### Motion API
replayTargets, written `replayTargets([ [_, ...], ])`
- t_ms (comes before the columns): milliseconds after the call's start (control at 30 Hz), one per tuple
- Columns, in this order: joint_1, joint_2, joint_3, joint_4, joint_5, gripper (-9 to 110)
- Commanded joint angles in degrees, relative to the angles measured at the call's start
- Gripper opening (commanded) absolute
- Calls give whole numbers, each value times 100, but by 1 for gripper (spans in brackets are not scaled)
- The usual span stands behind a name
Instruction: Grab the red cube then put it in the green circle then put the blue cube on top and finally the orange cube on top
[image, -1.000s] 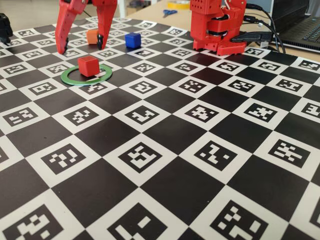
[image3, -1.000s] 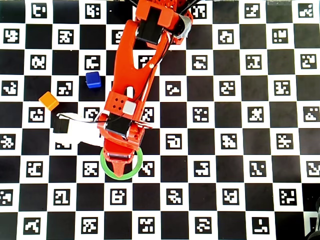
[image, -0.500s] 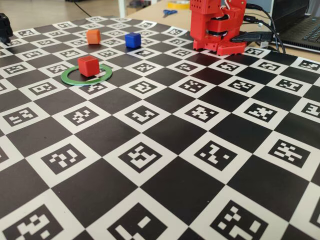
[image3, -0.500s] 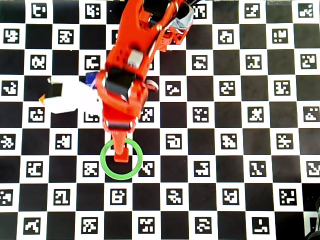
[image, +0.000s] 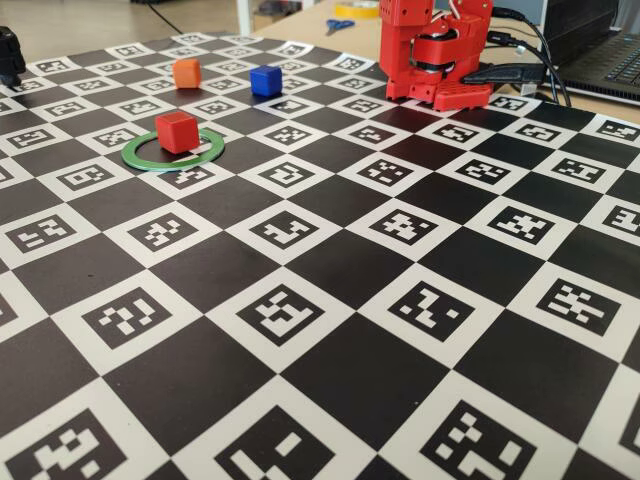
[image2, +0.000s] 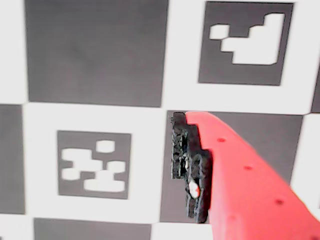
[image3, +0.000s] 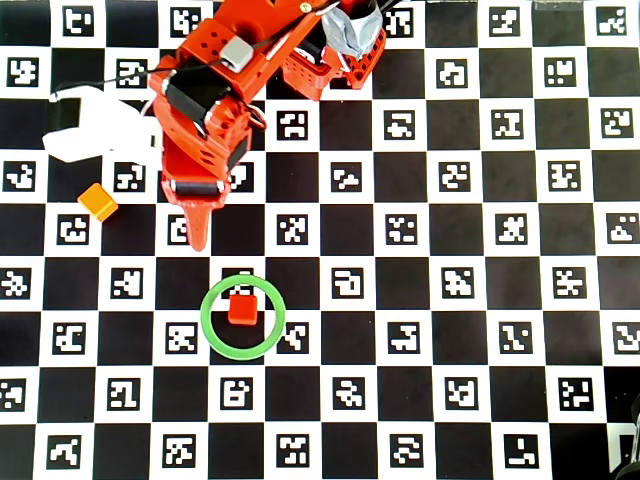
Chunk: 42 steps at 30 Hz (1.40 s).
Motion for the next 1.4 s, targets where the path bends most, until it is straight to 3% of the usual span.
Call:
replayTargets([
  [0, 325, 554, 185, -167, -554, 43],
  [500, 1099, 993, 2153, -1494, -1723, 43],
  [1367, 1758, 510, 3762, -3393, -2294, 42],
])
